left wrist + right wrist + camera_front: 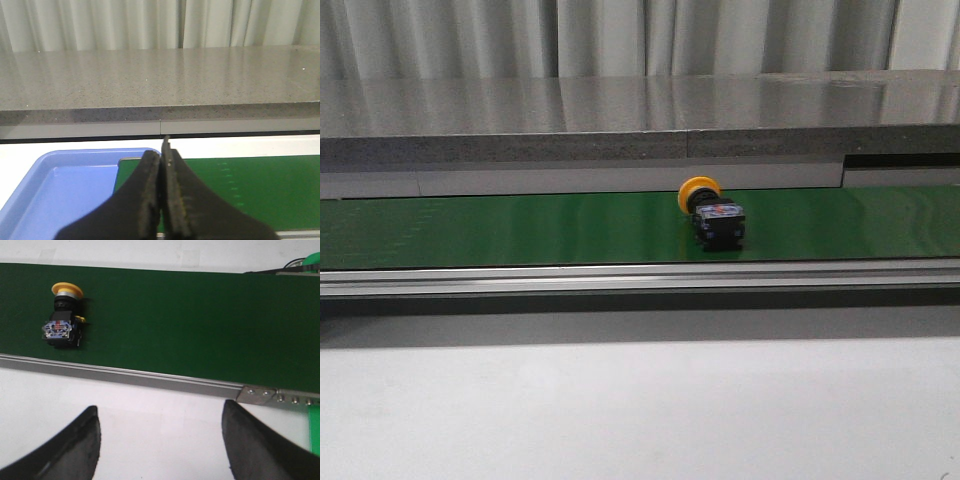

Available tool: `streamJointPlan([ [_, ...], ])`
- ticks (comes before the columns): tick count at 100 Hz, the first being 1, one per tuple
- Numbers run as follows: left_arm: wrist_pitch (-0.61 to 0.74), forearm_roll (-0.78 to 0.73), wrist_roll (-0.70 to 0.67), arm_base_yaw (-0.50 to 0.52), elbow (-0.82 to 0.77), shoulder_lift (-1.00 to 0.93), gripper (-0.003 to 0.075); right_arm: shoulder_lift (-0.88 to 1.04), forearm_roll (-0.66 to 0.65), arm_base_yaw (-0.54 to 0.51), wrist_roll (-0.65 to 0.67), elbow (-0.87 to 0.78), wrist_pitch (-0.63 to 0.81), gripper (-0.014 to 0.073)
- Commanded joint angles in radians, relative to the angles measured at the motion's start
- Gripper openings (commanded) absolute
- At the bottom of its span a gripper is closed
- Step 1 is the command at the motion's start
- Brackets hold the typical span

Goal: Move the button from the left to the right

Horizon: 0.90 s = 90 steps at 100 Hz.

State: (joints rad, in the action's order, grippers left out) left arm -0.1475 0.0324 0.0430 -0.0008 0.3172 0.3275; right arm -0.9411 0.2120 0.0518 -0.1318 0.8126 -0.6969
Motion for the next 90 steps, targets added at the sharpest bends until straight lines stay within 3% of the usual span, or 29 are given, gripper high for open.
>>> streamJointPlan([
  [1, 0.08, 0.01, -0.003, -0.006, 0.029, 0.006, -0.002, -0.051, 0.027, -0.005, -0.041, 0.087, 0.03, 0.0519],
  [49, 0.08, 0.01, -0.003, -0.006, 0.029, 0.006, -0.002, -0.427, 0.031, 0.128, -0.119, 0.347, 0.039, 0.052],
  [90, 0.08, 0.01, -0.003, -0.006, 0.029, 0.006, -0.002, -0.641, 0.028, 0.155, -0.12, 0.414, 0.058, 0.052],
])
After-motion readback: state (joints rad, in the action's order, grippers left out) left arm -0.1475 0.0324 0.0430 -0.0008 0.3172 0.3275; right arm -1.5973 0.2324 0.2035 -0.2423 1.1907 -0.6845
